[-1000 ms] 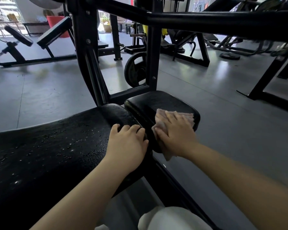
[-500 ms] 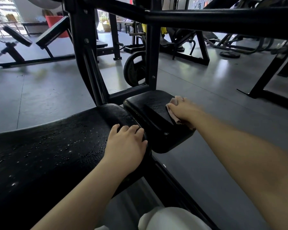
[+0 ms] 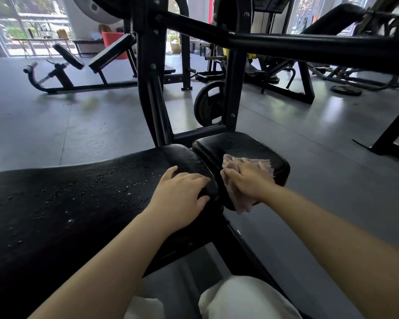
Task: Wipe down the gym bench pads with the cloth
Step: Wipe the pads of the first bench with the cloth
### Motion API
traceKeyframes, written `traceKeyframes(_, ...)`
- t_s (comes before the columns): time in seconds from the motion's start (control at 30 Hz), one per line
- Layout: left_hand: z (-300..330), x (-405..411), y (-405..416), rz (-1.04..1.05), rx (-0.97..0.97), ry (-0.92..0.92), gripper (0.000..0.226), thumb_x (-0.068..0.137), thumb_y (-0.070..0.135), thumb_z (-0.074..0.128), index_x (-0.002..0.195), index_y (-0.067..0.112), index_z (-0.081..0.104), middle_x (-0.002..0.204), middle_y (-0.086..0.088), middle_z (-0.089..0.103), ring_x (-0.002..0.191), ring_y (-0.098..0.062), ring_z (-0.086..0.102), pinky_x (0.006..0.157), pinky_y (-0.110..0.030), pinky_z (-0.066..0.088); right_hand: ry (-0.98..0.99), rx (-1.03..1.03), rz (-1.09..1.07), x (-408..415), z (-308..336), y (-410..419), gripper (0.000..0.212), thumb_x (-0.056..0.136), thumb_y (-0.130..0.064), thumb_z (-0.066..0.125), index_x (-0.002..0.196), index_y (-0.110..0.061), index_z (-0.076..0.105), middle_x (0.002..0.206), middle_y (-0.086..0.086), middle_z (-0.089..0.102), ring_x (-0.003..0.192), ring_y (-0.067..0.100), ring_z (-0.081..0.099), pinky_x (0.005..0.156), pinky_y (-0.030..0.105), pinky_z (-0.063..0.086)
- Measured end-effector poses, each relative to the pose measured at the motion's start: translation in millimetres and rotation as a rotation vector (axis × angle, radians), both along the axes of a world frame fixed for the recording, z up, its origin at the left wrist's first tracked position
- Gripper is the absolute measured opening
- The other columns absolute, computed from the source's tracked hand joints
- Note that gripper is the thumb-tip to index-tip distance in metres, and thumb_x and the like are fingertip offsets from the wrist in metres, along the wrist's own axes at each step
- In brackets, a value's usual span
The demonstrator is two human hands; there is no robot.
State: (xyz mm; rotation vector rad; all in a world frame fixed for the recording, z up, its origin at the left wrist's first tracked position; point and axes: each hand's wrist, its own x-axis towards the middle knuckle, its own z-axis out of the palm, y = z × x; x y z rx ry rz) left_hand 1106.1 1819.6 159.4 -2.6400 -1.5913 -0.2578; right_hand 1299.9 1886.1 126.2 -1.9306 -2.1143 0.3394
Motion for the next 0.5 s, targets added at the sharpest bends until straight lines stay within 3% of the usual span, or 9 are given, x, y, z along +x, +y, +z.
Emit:
traceKeyframes(0.07,3.9,-14.9,-6.3,0.005,0.000,-0.014,0.046,0.096,0.043,0.043,0.141,0.035,0.035,0.145,0.019,0.037,0.135,-0.005,0.031,0.116,-0.033,0.006,0.273,-0.033,-0.021,-10.8,7.0,-7.5,0.047,0.098,-0.044,0.031,0.133,-0.021,0.053,0.141,0.006,0.049,0.135,0.025,0.036,0.114,0.040,0.018)
traceKeyframes(0.1,5.2,-23.7,-9.6,0.010,-0.008,-0.009,0.048,0.094,0.044,0.045,0.140,0.036,0.035,0.145,0.020,0.036,0.134,-0.005,0.031,0.115,-0.033,0.008,0.299,-0.047,-0.001,-18.2,9.1,-12.5,0.051,0.096,-0.049,0.030,0.130,-0.021,0.056,0.138,0.008,0.051,0.134,0.027,0.037,0.114,0.042,0.018)
traceKeyframes(0.13,6.2,-32.8,-12.6,0.015,-0.019,0.005,0.051,0.093,0.048,0.047,0.141,0.038,0.034,0.146,0.020,0.035,0.135,-0.005,0.030,0.115,-0.033,0.010,0.211,-0.070,0.040,-27.3,9.7,-19.4,0.055,0.095,-0.052,0.026,0.134,-0.022,0.051,0.143,0.008,0.046,0.138,0.027,0.031,0.116,0.046,0.013)
traceKeyframes(0.2,6.2,-51.7,-18.0,0.032,-0.063,0.046,0.062,0.087,0.056,0.052,0.142,0.040,0.030,0.148,0.021,0.030,0.137,-0.006,0.025,0.114,-0.032,0.011,-0.022,-0.100,0.146,-48.1,1.4,-34.7,0.056,0.100,-0.046,0.022,0.149,-0.020,0.025,0.158,0.004,0.017,0.146,0.022,0.006,0.116,0.047,-0.005)
traceKeyframes(0.27,5.8,-68.1,-21.9,0.060,-0.119,0.078,0.074,0.079,0.061,0.058,0.143,0.042,0.027,0.150,0.020,0.026,0.138,-0.008,0.021,0.113,-0.032,0.011,-0.124,-0.040,0.188,-66.2,-6.3,-50.3,0.062,0.100,-0.046,0.021,0.152,-0.018,0.002,0.160,0.001,-0.006,0.146,0.023,-0.013,0.115,0.047,-0.011)
traceKeyframes(0.37,3.8,-87.5,-25.4,0.099,-0.158,0.137,0.084,0.072,0.064,0.063,0.143,0.044,0.023,0.152,0.019,0.021,0.139,-0.009,0.018,0.113,-0.033,0.010,-0.168,0.026,0.224,-80.6,-10.3,-57.1,0.069,0.098,-0.053,0.020,0.152,-0.016,-0.002,0.160,0.002,-0.010,0.144,0.025,-0.019,0.115,0.044,-0.012)
traceKeyframes(0.5,0.9,-106.5,-29.5,0.140,-0.179,0.136,0.085,0.070,0.068,0.062,0.143,0.045,0.024,0.151,0.019,0.021,0.139,-0.009,0.019,0.113,-0.032,0.010,-0.210,0.014,0.240,-82.5,-4.7,-30.5,0.069,0.097,-0.055,0.019,0.152,-0.018,0.003,0.160,0.001,-0.003,0.146,0.025,-0.008,0.116,0.044,-0.005)
